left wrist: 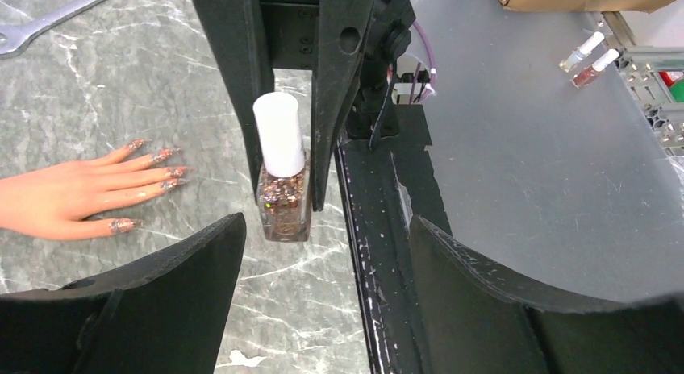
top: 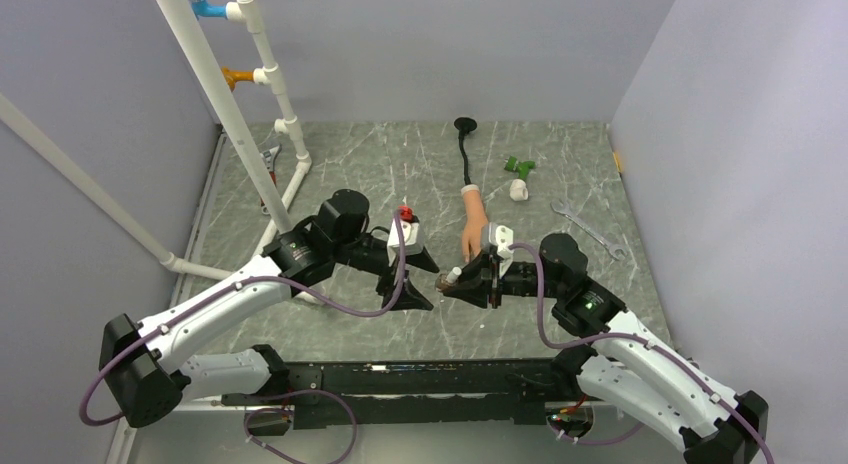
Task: Paint the nails
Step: Pick up the nail polish bottle from the center of the board.
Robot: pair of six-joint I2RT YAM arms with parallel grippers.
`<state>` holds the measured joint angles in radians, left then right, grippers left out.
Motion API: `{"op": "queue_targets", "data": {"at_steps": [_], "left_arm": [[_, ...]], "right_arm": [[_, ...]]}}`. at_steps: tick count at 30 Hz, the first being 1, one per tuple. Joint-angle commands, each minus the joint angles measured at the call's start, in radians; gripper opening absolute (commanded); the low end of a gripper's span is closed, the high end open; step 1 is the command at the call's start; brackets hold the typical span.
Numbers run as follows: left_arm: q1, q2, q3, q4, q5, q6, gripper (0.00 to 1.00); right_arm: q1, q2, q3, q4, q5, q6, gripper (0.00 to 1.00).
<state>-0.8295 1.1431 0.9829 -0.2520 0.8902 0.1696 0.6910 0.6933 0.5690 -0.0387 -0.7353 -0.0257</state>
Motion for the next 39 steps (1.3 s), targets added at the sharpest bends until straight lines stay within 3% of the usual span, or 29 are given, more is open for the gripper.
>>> {"op": "queue_targets", "data": {"at_steps": [1, 8, 14, 18, 25, 31, 39], "left_arm": [[-0.011, 0.027, 0.057, 0.054, 0.013, -0.029, 0.79], [-0.011, 0.093, 0.203, 0.005, -0.018, -0.054, 0.8], [-0.012, 0.17, 0.313, -0.081, 0.008, 0.04, 0.84], [-0.012, 0.214, 0.372, -0.177, 0.06, 0.145, 0.8], [-0.011, 0.175, 0.209, -0.039, 0.054, 0.091, 0.66], [-0.012, 0.123, 0.179, -0.006, 0.065, 0.072, 0.66], [-0.011, 0.106, 0.185, -0.022, 0.086, 0.079, 0.57]], "right_arm": [[0.007, 0.021, 0.116, -0.074, -0.002, -0.1, 0.0], [0.006, 0.017, 0.163, -0.173, -0.011, -0.188, 0.0], [0.006, -0.019, 0.159, -0.155, 0.006, -0.18, 0.0], [0.007, -0.051, 0.152, -0.154, 0.057, -0.171, 0.0], [0.006, -0.08, 0.146, -0.152, 0.076, -0.156, 0.0], [0.007, -0.068, 0.137, -0.122, 0.085, -0.128, 0.0], [0.006, -0.058, 0.129, -0.116, 0.073, -0.134, 0.0]]}}
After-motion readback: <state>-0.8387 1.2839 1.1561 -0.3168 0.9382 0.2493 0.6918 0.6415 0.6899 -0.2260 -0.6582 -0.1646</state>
